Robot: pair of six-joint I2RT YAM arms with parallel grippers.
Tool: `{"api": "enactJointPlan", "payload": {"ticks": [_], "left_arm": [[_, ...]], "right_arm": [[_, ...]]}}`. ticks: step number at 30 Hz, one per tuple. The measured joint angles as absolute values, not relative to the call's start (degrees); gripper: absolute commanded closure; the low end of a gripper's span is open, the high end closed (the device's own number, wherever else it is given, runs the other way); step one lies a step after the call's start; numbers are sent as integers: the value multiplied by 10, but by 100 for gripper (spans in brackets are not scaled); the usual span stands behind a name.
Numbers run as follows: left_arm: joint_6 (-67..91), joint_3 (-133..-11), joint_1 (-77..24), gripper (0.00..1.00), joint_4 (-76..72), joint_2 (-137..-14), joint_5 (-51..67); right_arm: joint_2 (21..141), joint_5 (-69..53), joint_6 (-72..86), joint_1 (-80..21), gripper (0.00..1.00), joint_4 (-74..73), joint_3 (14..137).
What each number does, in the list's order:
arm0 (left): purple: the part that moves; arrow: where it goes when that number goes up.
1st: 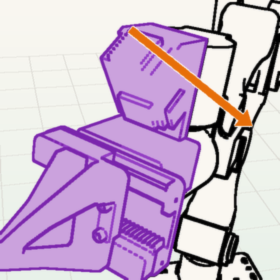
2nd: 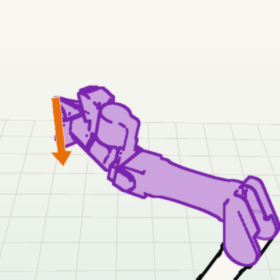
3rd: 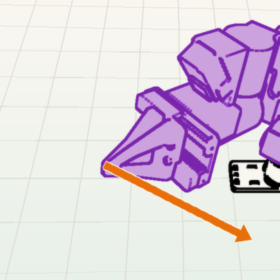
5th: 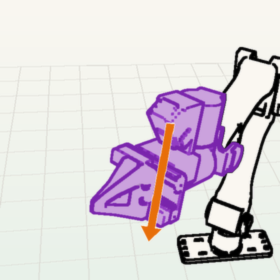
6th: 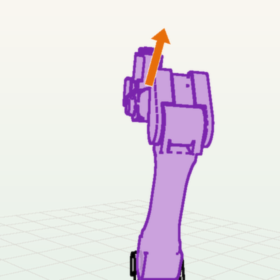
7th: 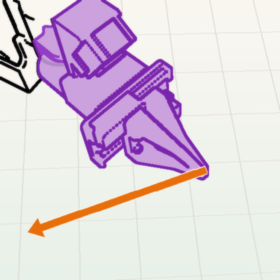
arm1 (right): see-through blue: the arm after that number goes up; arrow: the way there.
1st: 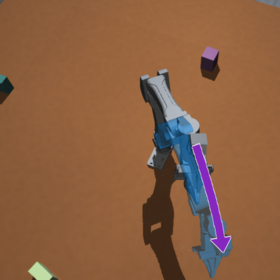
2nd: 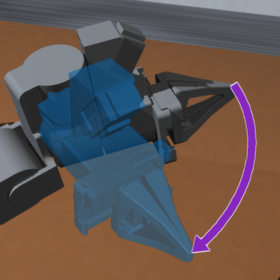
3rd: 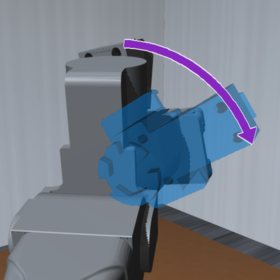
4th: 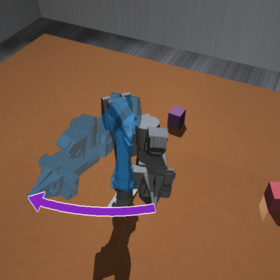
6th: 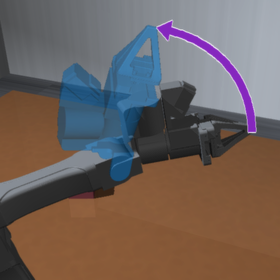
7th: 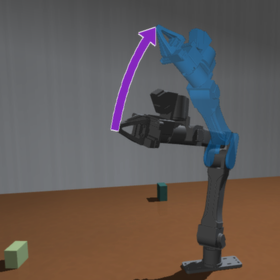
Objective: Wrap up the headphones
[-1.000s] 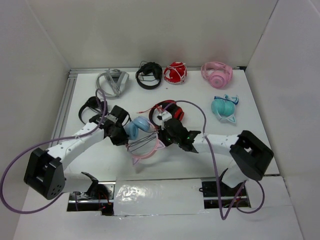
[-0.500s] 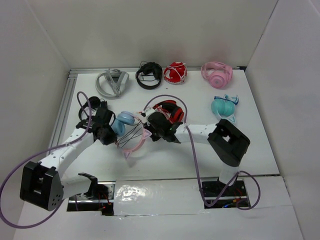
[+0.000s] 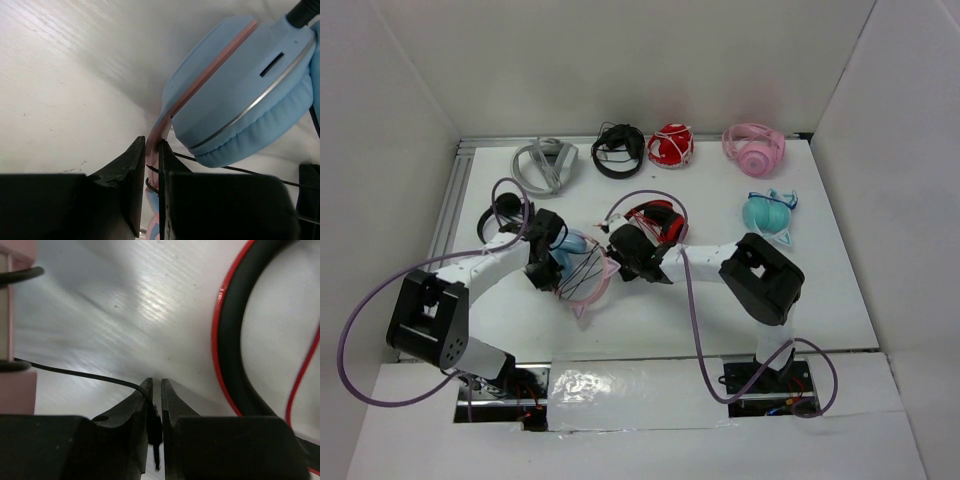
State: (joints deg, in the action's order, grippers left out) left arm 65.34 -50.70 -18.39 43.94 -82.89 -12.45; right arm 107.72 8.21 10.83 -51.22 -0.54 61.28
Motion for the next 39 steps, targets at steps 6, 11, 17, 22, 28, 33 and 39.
{"api": "enactJointPlan", "payload": {"ticks": [6,11,17,22,28,33,39], "left_arm": [[682,-521,-198,100,463,-848,-147],[694,-532,-212,100,477,-854,-154],[705,-550,-225,100,537,-875,-187],[717,-562,-237,100,580,-891,-209],[723,-565,-246,83,596,-892,-212],[719,-567,-248,49,606,-884,-209],[710,-567,-253,20,617,-832,-192]], "right_arm": [[1077,104,131,-512,79,-13,613],[1061,133,164,-514,59,-25,595],[1008,193,199,-510,42,-58,541],[964,220,223,-505,41,-82,496],[917,229,244,-505,40,-99,456],[847,232,250,-505,33,-110,441],[755,235,260,-505,30,-117,440]]}}
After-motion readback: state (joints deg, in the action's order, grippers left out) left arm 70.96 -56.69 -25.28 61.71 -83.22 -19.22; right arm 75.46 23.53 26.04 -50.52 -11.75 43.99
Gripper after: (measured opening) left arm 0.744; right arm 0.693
